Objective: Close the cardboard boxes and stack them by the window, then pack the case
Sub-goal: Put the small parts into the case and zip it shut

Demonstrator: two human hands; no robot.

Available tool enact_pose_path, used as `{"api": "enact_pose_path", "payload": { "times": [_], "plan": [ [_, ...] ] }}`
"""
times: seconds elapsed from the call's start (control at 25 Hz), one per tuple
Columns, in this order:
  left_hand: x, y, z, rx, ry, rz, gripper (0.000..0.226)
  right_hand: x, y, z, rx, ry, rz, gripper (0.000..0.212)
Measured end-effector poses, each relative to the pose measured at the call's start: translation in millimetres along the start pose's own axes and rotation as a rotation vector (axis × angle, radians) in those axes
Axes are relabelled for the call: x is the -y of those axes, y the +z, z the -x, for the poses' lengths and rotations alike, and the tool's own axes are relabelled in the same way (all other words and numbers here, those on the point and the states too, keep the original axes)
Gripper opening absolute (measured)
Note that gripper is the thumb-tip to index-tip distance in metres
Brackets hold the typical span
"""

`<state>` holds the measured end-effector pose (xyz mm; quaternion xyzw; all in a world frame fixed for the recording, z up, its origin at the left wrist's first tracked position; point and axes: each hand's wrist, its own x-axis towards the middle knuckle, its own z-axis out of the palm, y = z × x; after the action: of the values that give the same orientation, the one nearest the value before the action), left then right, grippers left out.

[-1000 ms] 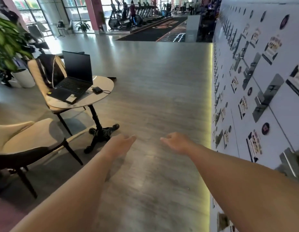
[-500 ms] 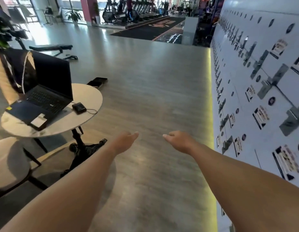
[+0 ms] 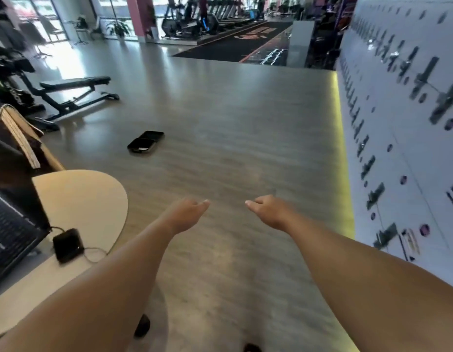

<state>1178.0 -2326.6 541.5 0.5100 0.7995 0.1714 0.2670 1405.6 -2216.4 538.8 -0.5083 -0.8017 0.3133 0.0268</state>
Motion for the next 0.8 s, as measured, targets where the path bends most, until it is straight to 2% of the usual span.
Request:
{"api": "enact_pose_path", "payload": {
  "times": [0.16, 0.36, 0.6, 0.8],
  "plan": [
    [-5, -37, -102, -0.042, -0.075, 0.01, 0.062, 22, -45, -124, 0.025, -0.056, 0.018, 0.053],
    [14, -90, -250, -0.107, -0.178, 0.019, 0.068, 59, -71, -286, 0.082, -0.126, 0.042, 0.055],
    [53, -166, -448, -0.106, -0.215, 0.053, 0.071, 122, -96, -494, 0.097, -0.153, 0.087, 0.058],
    [68, -234, -583, -0.097, -0.233, 0.039, 0.074, 170, -127, -639, 0.102, -0.168, 0.089, 0.055]
  ]
}}
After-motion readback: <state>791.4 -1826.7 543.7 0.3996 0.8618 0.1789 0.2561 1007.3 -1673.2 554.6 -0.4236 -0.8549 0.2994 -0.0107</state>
